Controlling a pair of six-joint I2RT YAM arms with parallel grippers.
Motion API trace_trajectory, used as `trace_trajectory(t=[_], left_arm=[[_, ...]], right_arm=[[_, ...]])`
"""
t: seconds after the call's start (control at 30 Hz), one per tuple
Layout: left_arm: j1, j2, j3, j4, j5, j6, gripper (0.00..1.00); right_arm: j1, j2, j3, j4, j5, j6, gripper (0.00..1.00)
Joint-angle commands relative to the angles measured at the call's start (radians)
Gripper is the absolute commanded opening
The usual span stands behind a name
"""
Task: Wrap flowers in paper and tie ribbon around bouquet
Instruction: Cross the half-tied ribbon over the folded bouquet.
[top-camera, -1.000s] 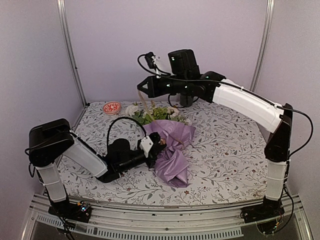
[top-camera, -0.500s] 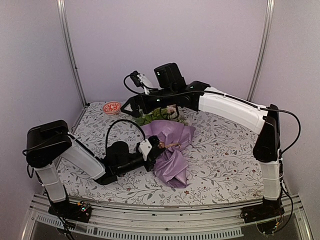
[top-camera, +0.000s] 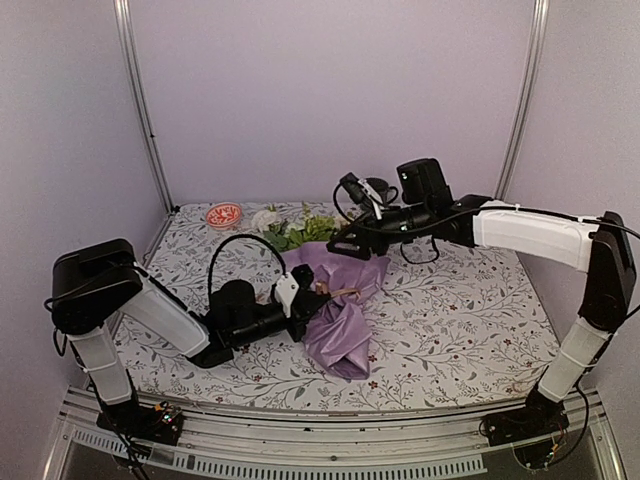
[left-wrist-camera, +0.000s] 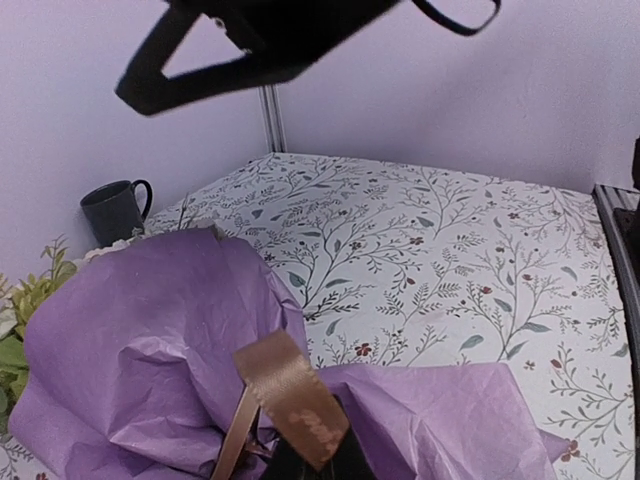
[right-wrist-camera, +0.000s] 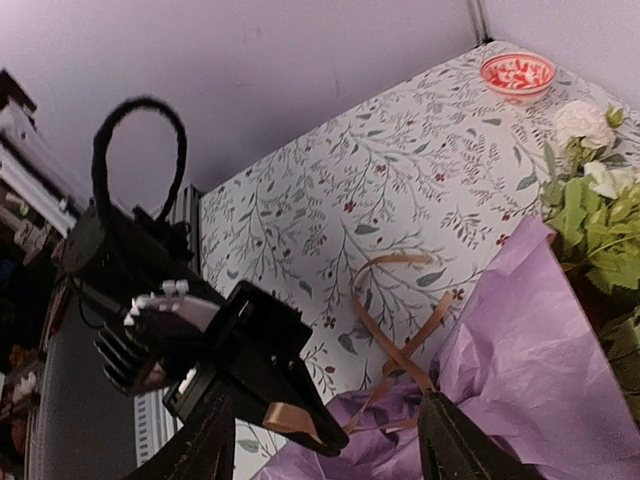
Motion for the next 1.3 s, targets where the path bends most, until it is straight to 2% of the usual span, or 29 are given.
trace_trajectory(t=[0.0, 0.17, 0.27, 0.3, 0.4, 0.5, 0.57, 0.63, 0.67, 0.73, 0.77, 0.8, 0.87, 0.93, 0.97, 1.03, 1.1, 1.17, 1.27], left_arm=[[0.015, -0.026, 0.024, -0.031, 0.033, -0.037, 0.0], [0.015, -0.02, 0.043, -0.059, 0.034, -0.039, 0.0], [0.017, -0.018, 0.048, -0.065, 0.033, -0.04, 0.0], [0.015, -0.018, 0.048, -0.066, 0.033, -0.04, 0.0], [0.017, -0.019, 0.046, -0.067, 0.032, -0.04, 0.0], [0.017, -0.02, 0.047, -0.069, 0.031, -0.04, 0.0], [0.017, -0.021, 0.046, -0.07, 0.03, -0.041, 0.0], [0.017, -0.025, 0.049, -0.09, 0.02, -0.046, 0.0], [0.017, -0.033, 0.055, -0.121, 0.009, -0.055, 0.06], [0.016, -0.076, 0.073, -0.235, -0.047, -0.094, 0.6], [0.016, -0.112, 0.072, -0.3, -0.072, -0.116, 0.78], [0.015, -0.152, 0.063, -0.356, -0.091, -0.132, 0.88], [0.014, -0.255, 0.042, -0.489, -0.127, -0.17, 0.98], [0.014, -0.358, 0.037, -0.657, -0.206, -0.244, 0.99], [0.016, -0.395, 0.043, -0.747, -0.272, -0.299, 0.96], [0.062, -0.422, 0.093, -1.003, -0.363, -0.483, 0.82], [0.152, -0.366, 0.188, -1.325, -0.398, -0.672, 0.71], [0.201, -0.262, 0.269, -1.571, -0.431, -0.775, 0.7], [0.209, -0.166, 0.318, -1.623, -0.46, -0.791, 0.81]], right_arm=[[0.057, -0.03, -0.14, 0.198, -0.086, -0.007, 0.67], [0.071, 0.013, -0.197, 0.265, -0.084, 0.03, 0.72], [0.073, 0.048, -0.203, 0.272, -0.086, 0.058, 0.71], [0.073, 0.053, -0.206, 0.278, -0.085, 0.063, 0.68], [0.073, 0.06, -0.205, 0.289, -0.076, 0.07, 0.44], [0.074, 0.063, -0.202, 0.275, -0.071, 0.069, 0.27], [0.073, 0.06, -0.202, 0.267, -0.074, 0.064, 0.04], [0.066, 0.055, -0.202, 0.254, -0.064, 0.058, 0.0], [0.06, 0.054, -0.202, 0.248, -0.063, 0.059, 0.0], [0.038, 0.052, -0.206, 0.253, -0.062, 0.075, 0.0], [0.029, 0.052, -0.207, 0.256, -0.066, 0.086, 0.0], [0.024, 0.054, -0.207, 0.259, -0.065, 0.089, 0.0], [0.023, 0.061, -0.203, 0.259, -0.057, 0.083, 0.0], [0.021, 0.07, -0.194, 0.257, -0.054, 0.077, 0.0], [0.022, 0.075, -0.191, 0.256, -0.056, 0.075, 0.0], [0.021, 0.078, -0.187, 0.256, -0.058, 0.067, 0.0], [0.021, 0.079, -0.185, 0.257, -0.061, 0.062, 0.0], [0.021, 0.081, -0.183, 0.258, -0.071, 0.059, 0.0], [0.021, 0.084, -0.185, 0.263, -0.087, 0.063, 0.0]])
